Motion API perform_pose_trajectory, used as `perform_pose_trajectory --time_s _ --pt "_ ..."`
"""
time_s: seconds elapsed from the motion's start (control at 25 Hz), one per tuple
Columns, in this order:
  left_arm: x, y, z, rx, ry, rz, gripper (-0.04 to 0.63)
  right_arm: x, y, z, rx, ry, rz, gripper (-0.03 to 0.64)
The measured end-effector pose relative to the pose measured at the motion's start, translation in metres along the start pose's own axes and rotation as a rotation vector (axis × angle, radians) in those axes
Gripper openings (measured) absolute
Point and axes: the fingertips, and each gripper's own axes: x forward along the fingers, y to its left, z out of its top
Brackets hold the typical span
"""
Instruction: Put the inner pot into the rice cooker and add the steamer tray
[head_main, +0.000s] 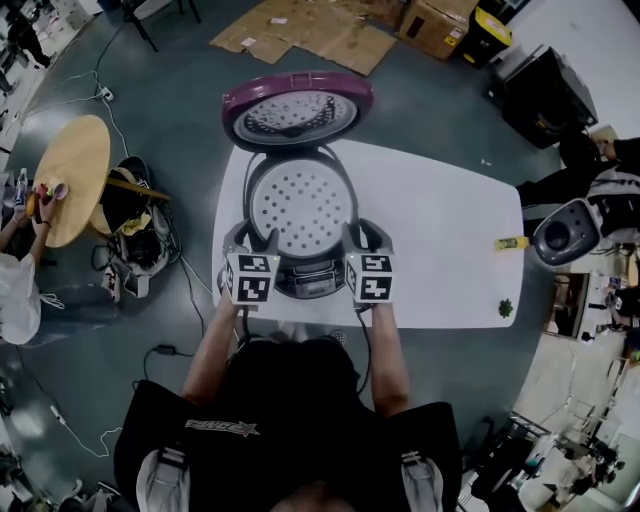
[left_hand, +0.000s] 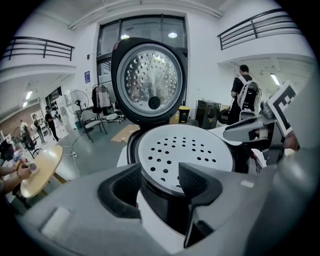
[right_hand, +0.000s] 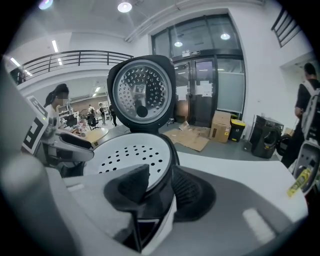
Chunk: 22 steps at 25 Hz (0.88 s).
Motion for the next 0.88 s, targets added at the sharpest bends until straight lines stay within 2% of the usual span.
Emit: perform_pose_trajectory --time_s 0.44,0.88 --pt "-0.028 -0.016 0.023 0.001 -0.082 0.064 0.244 -0.038 -0.008 0.023 -0.022 -0.104 0.027 0.143" --pt "-0.075 -0.084 0.038 0.003 -0.196 0.094 0.236 -0.112 -0.034 0.022 -0.055 -0.209 0.06 0.143"
